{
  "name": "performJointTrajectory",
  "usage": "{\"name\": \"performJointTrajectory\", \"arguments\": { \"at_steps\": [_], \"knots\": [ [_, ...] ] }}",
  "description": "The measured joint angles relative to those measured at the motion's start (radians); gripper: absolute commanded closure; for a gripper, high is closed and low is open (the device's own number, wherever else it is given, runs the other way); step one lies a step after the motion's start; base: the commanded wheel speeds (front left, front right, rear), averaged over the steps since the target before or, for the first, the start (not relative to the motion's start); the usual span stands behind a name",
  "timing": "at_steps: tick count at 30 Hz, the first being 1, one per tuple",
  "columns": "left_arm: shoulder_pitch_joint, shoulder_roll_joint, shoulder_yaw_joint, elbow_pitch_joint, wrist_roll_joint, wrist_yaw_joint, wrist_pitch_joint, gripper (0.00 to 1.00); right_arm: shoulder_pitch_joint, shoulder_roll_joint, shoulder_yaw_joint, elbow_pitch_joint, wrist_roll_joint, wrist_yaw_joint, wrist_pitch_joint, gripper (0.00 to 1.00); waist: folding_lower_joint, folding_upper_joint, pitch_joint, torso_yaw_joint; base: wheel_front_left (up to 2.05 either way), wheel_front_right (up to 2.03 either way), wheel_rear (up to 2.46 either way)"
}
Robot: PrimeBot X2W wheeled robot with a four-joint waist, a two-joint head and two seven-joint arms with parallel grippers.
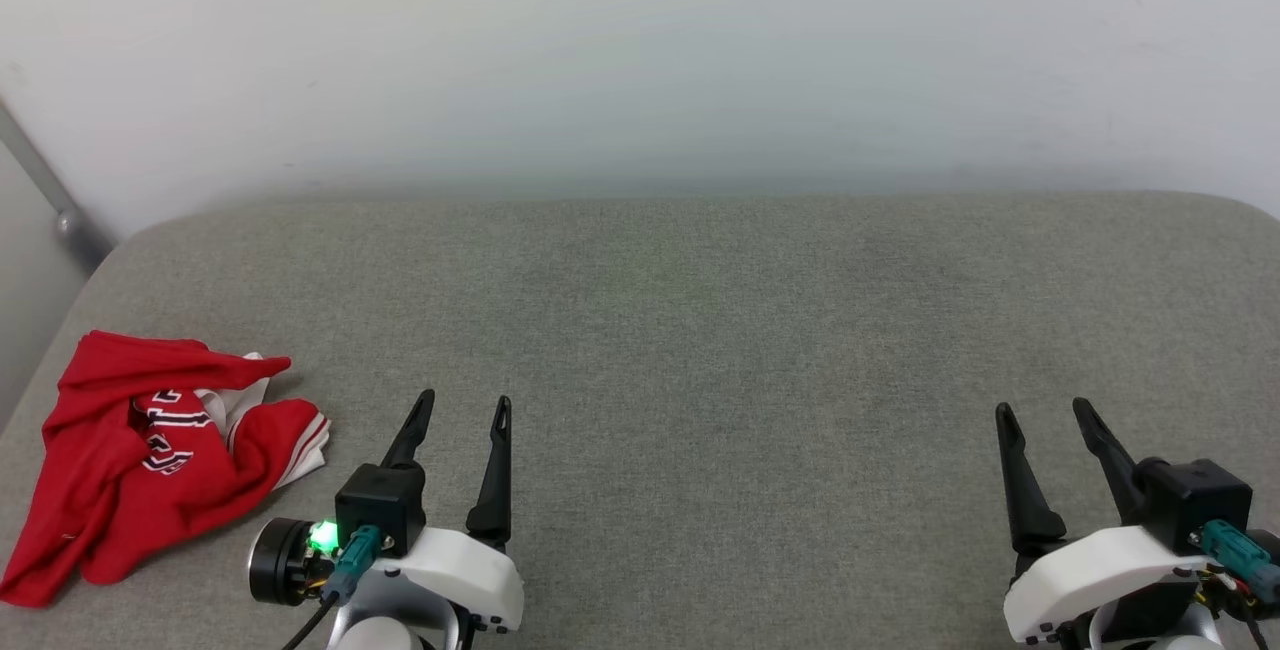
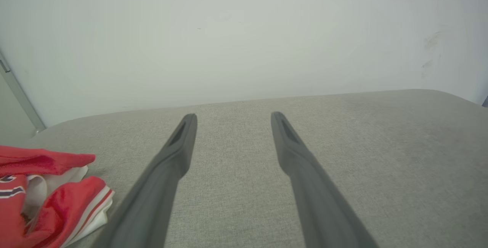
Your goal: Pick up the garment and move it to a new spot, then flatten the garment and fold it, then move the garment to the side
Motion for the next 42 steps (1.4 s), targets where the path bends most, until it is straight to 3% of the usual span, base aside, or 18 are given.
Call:
{"name": "performJointTrajectory", "arguments": {
  "at_steps": [8,29,36,42],
  "knots": [
    [-0.004,-0.003,0.002,0.012,0.044,0.008,-0.012,0.0,-0.005,0.0,-0.006,0.019,-0.022,0.0,-0.02,0.0,0.0,0.0,0.001,0.0,0.0,0.0,0.0],
    [-0.01,-0.011,0.015,0.042,0.042,0.009,-0.013,0.0,-0.02,0.0,-0.008,0.072,-0.015,0.0,-0.037,0.0,0.0,0.0,0.002,0.017,0.0,0.0,0.0],
    [-0.021,-0.012,0.027,0.049,0.041,0.017,-0.013,0.0,-0.022,0.0,-0.006,0.063,-0.029,0.0,-0.036,0.0,0.0,0.0,0.005,0.065,0.0,0.0,0.0],
    [-0.031,-0.008,0.053,0.051,0.033,0.025,-0.013,0.0,-0.023,0.0,0.018,0.044,-0.035,0.0,-0.028,0.0,0.0,0.0,0.009,0.145,0.0,0.0,0.0]
  ]
}}
